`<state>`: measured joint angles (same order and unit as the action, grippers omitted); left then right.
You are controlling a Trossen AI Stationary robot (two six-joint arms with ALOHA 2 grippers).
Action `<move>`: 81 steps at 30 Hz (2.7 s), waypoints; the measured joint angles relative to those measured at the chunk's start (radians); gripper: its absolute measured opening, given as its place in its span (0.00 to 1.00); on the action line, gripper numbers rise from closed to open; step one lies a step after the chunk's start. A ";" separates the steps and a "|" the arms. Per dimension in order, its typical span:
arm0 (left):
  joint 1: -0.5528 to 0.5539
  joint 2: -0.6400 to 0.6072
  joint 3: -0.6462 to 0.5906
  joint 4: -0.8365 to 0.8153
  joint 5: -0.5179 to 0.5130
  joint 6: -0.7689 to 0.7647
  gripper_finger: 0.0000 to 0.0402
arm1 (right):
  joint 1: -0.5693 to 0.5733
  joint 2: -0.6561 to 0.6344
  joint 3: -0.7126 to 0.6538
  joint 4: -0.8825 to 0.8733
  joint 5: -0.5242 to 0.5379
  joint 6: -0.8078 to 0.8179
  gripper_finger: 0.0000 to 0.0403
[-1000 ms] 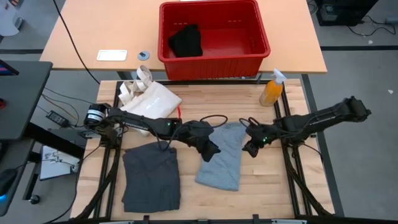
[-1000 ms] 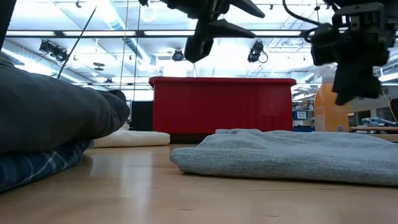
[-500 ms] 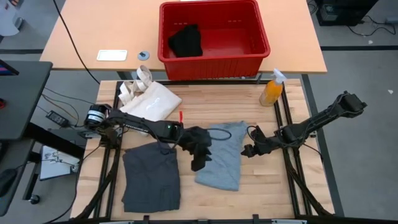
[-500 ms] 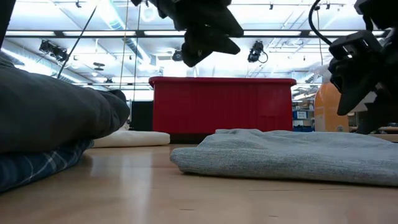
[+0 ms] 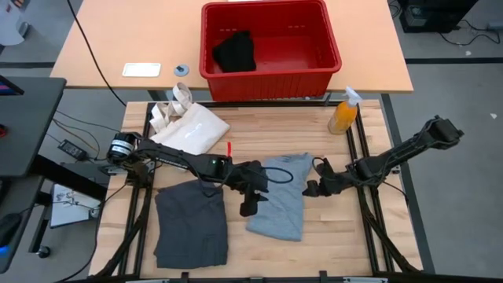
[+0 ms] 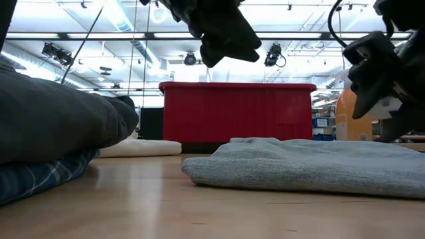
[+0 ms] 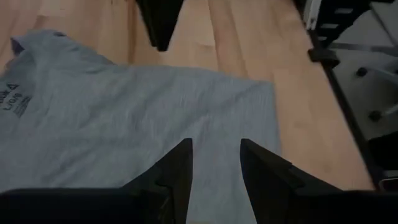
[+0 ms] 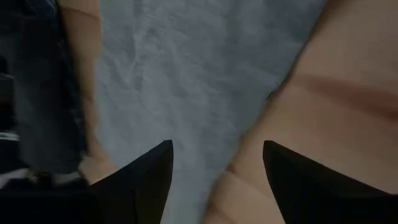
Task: Fold Laundry from Bin
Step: Fold the light gray t-shirt, then put the light gray t-shirt on top of the pile of clothes
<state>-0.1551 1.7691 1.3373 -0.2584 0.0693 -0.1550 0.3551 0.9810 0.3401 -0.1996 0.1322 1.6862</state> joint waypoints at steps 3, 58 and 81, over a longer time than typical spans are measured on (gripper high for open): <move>-0.003 0.000 0.000 -0.002 -0.064 0.004 0.35 | -0.011 0.001 0.000 0.054 -0.066 0.039 0.63; -0.265 0.237 0.001 0.267 -0.348 -0.077 0.71 | 0.329 0.177 0.473 -0.585 0.436 0.041 0.63; -0.209 0.325 0.001 0.209 -0.012 0.258 0.71 | 0.329 0.356 0.472 -0.466 0.390 0.093 0.63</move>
<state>-0.3637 2.0946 1.3380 -0.0496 0.0578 0.1030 0.6842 1.3365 0.8116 -0.6652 0.5227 1.7791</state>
